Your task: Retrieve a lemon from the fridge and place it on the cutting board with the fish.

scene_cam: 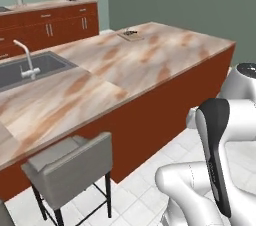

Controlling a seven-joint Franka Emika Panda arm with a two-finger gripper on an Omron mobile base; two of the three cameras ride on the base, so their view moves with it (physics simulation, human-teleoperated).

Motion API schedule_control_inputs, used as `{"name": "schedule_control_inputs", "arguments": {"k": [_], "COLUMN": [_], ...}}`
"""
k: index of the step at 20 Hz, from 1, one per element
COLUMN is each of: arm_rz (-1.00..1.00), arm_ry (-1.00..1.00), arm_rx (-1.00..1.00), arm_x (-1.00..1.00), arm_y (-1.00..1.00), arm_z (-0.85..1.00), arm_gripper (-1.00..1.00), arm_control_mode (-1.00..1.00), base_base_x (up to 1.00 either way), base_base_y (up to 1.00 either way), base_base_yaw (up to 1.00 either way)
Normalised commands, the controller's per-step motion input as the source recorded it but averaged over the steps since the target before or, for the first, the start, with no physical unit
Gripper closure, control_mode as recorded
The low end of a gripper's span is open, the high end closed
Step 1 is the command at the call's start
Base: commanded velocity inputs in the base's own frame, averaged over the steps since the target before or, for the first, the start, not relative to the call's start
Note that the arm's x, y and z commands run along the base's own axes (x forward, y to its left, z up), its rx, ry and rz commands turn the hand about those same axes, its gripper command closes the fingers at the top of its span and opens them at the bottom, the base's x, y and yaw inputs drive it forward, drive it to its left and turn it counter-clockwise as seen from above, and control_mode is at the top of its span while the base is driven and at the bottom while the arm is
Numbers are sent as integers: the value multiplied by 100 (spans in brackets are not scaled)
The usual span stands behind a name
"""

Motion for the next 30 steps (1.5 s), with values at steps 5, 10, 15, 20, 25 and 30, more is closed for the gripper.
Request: {"name": "schedule_control_inputs", "arguments": {"k": [5, 10, 15, 20, 25, 30], "arm_rz": [0, 0, 0, 0, 0, 0], "arm_ry": [0, 0, 0, 0, 0, 0], "arm_rx": [0, 0, 0, 0, 0, 0], "arm_x": [0, 0, 0, 0, 0, 0], "arm_y": [0, 0, 0, 0, 0, 0], "arm_z": [0, 0, 0, 0, 0, 0], "arm_gripper": [100, 100, 100, 100, 100, 100], "arm_control_mode": [100, 100, 100, 100, 100, 100], "base_base_x": [62, 45, 43, 40, 39, 40], "base_base_y": [-100, -100, -100, -100, -100, -100], "base_base_yaw": [17, 11, 10, 8, 9, 9]}}
